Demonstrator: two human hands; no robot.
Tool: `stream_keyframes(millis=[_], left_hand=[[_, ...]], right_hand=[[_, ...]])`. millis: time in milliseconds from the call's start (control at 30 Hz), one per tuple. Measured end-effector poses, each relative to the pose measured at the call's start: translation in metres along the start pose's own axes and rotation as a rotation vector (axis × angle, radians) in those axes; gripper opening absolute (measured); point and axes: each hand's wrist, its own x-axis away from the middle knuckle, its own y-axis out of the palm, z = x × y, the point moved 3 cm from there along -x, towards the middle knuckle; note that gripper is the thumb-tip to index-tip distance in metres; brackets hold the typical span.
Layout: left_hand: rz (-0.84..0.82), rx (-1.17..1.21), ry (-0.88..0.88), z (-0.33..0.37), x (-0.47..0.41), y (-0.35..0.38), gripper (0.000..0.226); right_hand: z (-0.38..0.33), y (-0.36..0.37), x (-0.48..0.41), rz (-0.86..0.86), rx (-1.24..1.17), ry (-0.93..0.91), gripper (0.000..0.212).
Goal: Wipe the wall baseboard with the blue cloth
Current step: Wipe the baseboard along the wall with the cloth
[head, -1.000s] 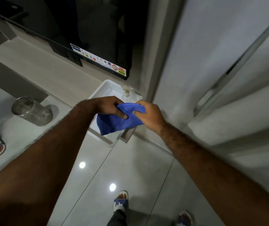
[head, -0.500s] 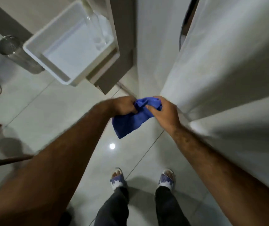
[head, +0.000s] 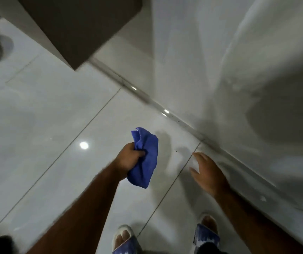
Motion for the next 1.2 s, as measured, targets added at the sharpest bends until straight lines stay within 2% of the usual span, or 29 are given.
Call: stream_keyframes(millis=[167,300,433,500,567,700,833,900,967,1067,1133,1200], left_hand=[[0.140,0.129,0.060,-0.056,-0.096,0.052,0.023],[0.368,0.201,0.050,-0.072,-0.168,0.090,0.018],[0.612,0.211,0.135,-0.057,-0.233,0.105,0.018],[0.673,0.134,0.214,-0.043,-0.261,0.108,0.017],[0.676,0.144,0.248,-0.035,-0.289,0.116,0.013],[0.687,0.242,0.210,-0.017,-0.330,0.135,0.032],[0.676,0.284,0.196,-0.016,-0.348,0.152,0.033],[0.660,0.191,0.197,-0.030,-0.344,0.177,0.029],[0.603,0.118,0.268,-0.046,-0.334,0.210,0.021],[0.486,0.173,0.295,-0.063,-0.325,0.238,0.015],[0.528,0.124,0.304,-0.059,-0.333,0.226,0.018],[0.644,0.094,0.280,-0.045,-0.344,0.192,0.025]], right_hand=[[0.078,0.072,-0.040,0.127,0.188,0.112,0.076],[0.135,0.100,-0.079,0.231,0.279,0.214,0.083],[0.179,0.128,-0.108,0.344,0.464,0.070,0.073],[0.194,0.137,-0.122,0.369,0.542,0.045,0.071],[0.208,0.146,-0.134,0.414,0.545,0.069,0.073],[0.223,0.164,-0.153,0.461,0.490,0.080,0.085],[0.227,0.173,-0.160,0.485,0.497,0.078,0.085],[0.231,0.174,-0.159,0.480,0.523,0.087,0.083],[0.230,0.174,-0.158,0.501,0.520,0.081,0.080],[0.224,0.172,-0.158,0.522,0.509,0.094,0.077],[0.221,0.171,-0.158,0.546,0.509,0.104,0.073],[0.219,0.172,-0.157,0.575,0.514,0.102,0.071]])
